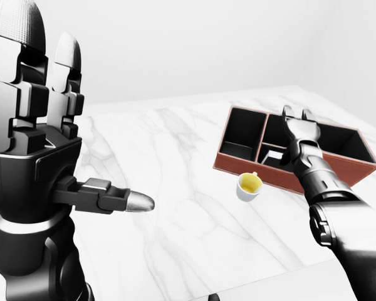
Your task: Pick up the book and place it in the caddy.
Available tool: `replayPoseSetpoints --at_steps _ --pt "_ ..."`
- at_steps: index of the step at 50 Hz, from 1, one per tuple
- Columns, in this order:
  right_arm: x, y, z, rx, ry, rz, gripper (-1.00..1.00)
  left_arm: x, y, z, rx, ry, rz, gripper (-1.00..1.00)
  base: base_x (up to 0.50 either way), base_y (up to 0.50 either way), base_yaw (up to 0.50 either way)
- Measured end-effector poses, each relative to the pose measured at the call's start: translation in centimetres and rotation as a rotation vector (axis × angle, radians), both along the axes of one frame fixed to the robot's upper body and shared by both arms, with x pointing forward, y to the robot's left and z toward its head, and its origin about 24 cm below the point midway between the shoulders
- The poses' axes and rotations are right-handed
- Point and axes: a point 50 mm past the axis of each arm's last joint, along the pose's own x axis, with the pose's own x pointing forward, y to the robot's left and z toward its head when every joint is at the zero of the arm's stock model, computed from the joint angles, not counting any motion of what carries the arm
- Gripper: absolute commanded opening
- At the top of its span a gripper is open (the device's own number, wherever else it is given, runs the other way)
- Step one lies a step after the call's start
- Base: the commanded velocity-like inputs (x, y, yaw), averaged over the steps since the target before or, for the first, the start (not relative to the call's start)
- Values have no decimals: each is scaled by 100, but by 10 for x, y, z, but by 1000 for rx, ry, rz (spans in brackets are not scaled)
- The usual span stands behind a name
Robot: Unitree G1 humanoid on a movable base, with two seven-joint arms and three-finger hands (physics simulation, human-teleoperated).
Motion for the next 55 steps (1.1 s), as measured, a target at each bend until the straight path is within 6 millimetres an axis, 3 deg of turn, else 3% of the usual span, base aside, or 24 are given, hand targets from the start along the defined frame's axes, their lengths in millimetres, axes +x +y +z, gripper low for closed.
replayPoseSetpoints --at_steps 17,26,34,55 --pt "3 10 24 -19 -41 72 100 -1 -3 2 -1 -16 -8 100 0 0 0" --pt "-9 22 47 -48 -61 146 100 -2 -4 5 -1 -34 -15 100 0 0 0" --pt "-34 36 72 -55 -91 207 100 -2 -5 6 -3 -40 -19 100 0 0 0" --pt "-122 55 121 -58 -213 306 100 -5 -9 7 -3 -54 -21 100 0 0 0"
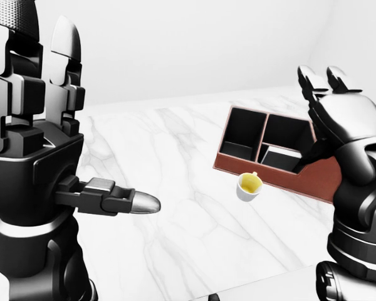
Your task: Pick up the book and place it in the caddy.
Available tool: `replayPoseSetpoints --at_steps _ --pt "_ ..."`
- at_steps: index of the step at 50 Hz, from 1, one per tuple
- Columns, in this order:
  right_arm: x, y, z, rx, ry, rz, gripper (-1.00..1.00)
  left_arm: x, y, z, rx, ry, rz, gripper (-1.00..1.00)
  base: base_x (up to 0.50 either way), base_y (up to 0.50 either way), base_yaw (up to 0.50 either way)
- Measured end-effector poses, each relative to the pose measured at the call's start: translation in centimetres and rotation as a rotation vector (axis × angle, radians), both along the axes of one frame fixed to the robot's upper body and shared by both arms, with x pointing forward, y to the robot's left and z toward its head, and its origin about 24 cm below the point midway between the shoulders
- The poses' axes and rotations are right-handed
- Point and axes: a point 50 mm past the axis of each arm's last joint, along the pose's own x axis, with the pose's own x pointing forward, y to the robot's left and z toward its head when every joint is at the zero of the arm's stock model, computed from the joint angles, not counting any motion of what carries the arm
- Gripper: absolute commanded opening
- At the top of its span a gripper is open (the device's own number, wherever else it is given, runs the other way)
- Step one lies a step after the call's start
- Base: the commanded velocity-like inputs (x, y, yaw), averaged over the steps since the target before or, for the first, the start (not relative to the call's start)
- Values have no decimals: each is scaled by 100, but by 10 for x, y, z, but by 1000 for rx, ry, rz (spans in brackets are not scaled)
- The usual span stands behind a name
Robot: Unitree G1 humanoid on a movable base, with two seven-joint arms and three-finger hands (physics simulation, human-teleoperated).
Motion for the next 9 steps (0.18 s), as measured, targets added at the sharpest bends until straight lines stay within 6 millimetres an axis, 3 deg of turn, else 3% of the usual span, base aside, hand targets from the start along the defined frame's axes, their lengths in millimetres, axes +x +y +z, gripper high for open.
replayPoseSetpoints --at_steps 9 --pt "-47 13 21 -11 -198 83 100 2 -1 -2 -4 14 2 100 0 0 0"
